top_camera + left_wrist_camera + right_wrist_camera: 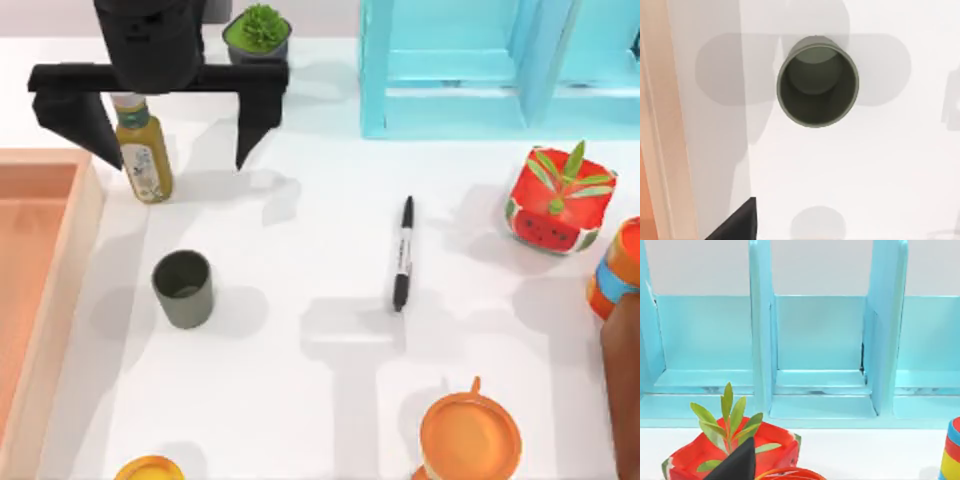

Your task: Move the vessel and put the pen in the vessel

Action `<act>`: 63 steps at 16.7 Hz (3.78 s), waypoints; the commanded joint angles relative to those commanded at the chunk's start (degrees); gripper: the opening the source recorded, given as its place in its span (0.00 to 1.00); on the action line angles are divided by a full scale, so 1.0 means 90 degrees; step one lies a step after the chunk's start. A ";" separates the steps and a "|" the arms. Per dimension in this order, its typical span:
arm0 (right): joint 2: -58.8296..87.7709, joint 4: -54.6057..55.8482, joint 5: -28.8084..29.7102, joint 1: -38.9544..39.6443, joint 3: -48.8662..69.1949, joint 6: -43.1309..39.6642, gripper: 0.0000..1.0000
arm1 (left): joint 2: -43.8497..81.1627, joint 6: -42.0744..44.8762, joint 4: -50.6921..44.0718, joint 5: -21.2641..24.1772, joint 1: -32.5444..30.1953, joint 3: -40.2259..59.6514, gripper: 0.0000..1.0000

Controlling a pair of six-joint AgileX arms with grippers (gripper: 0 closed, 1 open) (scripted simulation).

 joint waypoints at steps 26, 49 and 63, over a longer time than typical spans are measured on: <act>0.0000 0.0000 0.0000 0.0000 0.0000 0.0000 1.00 | 0.4007 -0.0502 0.2211 0.1170 -0.1472 0.2293 1.00; 0.0000 0.0000 0.0000 0.0000 0.0000 0.0000 1.00 | 0.4195 -0.0620 0.3368 0.1162 -0.1588 0.1343 0.02; 0.0000 0.0000 0.0000 0.0000 0.0000 0.0000 1.00 | 0.2989 -0.0609 0.3003 0.0801 -0.1741 0.0589 0.00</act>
